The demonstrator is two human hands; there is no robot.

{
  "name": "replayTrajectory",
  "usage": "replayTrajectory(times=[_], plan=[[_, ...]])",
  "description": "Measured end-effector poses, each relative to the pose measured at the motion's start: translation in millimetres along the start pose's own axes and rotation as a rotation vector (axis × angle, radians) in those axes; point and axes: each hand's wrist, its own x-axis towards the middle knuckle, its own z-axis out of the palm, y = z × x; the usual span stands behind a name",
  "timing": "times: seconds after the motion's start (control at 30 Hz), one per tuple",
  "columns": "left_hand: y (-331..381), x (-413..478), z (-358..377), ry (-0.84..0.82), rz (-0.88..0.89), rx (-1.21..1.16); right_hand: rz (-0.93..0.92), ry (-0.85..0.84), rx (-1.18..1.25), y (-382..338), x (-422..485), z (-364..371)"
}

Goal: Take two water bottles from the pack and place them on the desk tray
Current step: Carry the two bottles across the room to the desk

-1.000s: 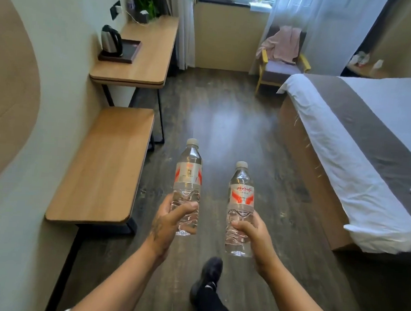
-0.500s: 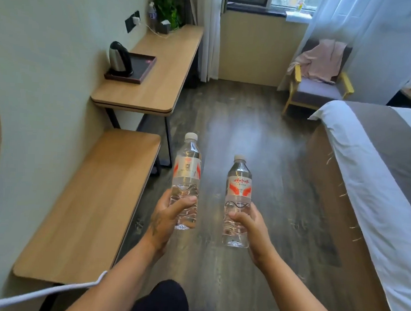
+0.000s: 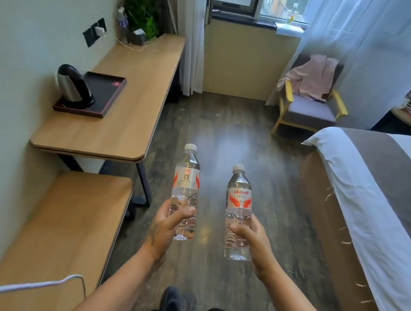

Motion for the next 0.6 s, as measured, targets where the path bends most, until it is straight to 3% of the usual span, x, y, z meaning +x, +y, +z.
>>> replayTrajectory(times=[0.33, 0.6], plan=[[76, 229, 31, -0.019, -0.019, 0.085, 0.030, 0.034, 0.060, -65, 229, -5], [132, 419, 67, 0.058, -0.016, 0.041, 0.056, -0.061, 0.058, -130, 442, -26]])
